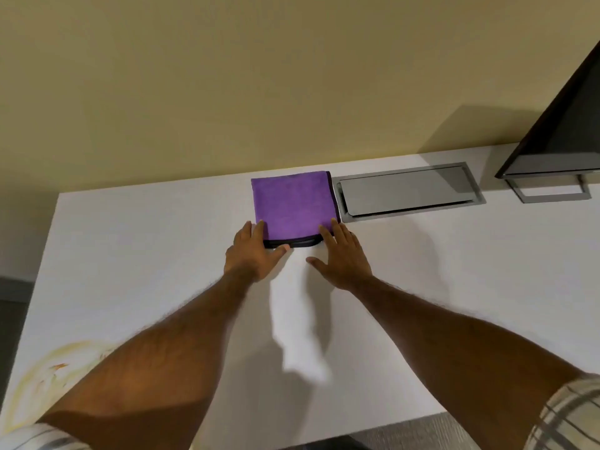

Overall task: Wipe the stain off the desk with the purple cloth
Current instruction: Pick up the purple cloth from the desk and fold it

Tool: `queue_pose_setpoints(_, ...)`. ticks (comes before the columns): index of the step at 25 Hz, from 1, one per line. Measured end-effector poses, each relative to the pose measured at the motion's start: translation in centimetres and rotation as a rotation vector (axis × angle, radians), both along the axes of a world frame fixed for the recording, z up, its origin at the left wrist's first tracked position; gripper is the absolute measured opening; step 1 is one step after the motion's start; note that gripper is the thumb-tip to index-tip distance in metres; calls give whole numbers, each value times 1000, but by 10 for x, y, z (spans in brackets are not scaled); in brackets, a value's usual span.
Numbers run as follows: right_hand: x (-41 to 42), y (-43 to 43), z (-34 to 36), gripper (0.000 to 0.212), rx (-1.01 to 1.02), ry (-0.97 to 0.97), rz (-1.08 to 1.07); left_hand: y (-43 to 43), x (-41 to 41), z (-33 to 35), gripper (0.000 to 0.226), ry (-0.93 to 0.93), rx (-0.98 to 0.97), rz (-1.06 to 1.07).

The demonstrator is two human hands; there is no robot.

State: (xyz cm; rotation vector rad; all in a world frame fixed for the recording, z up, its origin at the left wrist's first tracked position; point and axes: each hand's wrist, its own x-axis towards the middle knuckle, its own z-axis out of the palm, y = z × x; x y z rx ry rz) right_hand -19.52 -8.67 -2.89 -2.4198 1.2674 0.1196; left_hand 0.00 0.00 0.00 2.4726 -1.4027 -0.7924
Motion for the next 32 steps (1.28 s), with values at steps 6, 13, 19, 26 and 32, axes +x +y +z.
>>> queue_pose_setpoints(6,13,-14,-17,83,68,47,15,-15,-3,-21,70,113,-3,152)
queue_pose_setpoints(13,11,-15,-30,81,73,57,35,-43,-7,-32,58,420,-183,659)
queue_pose_setpoints(19,11,-25,-14,67,15,17,74,-61,-8,-7,35,418,-215,586)
queue_pose_setpoints(26,25,-47,53,63,-46,-385,-29,-44,-14,52,30,214,-468,90)
queue_pose_setpoints(32,37,-50,101,103,-227,-400,128,8,-3,105,34,-83,-486,-126)
